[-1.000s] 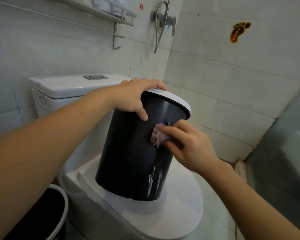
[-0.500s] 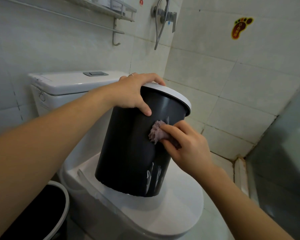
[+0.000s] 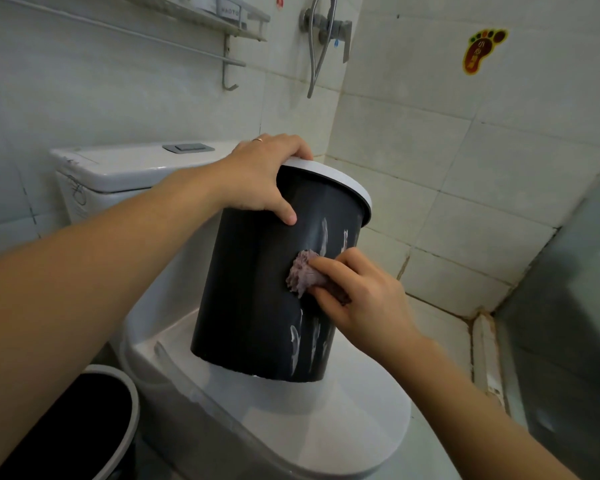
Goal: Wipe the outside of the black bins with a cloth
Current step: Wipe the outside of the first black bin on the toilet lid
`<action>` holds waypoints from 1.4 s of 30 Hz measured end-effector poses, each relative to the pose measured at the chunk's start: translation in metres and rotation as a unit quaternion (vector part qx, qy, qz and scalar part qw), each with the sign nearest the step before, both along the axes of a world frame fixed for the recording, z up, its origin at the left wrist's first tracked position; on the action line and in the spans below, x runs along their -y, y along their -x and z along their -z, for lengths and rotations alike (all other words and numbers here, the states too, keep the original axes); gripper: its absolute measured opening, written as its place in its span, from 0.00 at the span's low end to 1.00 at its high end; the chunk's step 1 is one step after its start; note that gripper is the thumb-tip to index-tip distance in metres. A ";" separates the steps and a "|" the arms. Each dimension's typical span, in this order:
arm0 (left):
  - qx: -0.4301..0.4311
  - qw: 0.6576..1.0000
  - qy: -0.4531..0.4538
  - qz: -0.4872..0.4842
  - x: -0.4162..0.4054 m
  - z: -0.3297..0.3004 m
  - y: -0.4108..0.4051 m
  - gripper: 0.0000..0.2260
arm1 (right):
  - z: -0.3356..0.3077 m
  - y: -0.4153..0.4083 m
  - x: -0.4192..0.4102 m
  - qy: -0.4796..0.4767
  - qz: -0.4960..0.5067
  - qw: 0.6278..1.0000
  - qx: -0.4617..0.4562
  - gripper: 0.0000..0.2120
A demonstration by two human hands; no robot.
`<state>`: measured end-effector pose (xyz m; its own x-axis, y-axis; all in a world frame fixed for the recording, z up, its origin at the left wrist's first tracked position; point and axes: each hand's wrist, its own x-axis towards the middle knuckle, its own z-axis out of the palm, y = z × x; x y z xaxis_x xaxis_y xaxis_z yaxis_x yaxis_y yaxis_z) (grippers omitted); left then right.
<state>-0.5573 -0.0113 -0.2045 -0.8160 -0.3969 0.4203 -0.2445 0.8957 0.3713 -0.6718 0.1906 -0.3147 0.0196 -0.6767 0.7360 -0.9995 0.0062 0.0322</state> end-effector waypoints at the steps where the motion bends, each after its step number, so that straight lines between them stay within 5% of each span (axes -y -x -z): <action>1: 0.005 1.000 -0.009 0.003 0.001 0.000 0.000 0.35 | 0.002 -0.001 0.000 -0.006 -0.001 1.000 0.002 0.13; 7: 0.053 0.998 0.041 0.006 0.002 0.002 0.001 0.46 | 0.016 -0.004 -0.005 -0.023 -0.017 1.000 0.000 0.14; 11: 0.045 0.999 0.029 0.012 0.004 0.004 0.000 0.45 | 0.018 -0.005 -0.009 -0.067 -0.050 0.996 -0.032 0.15; 18: 0.045 0.998 0.038 0.013 0.003 0.004 0.002 0.45 | -0.005 -0.004 0.007 -0.003 0.021 0.999 0.033 0.14; 27: 0.045 0.998 0.033 0.011 0.004 0.005 0.001 0.44 | 0.035 -0.017 -0.027 -0.104 -0.089 0.987 -0.081 0.13; 33: 0.043 0.998 0.042 0.009 0.002 0.006 0.003 0.45 | 0.014 -0.015 -0.011 -0.032 -0.004 0.999 0.013 0.14; 42: 0.042 0.999 0.027 0.007 0.004 0.005 0.003 0.44 | 0.046 -0.019 -0.033 -0.112 -0.094 0.986 -0.074 0.13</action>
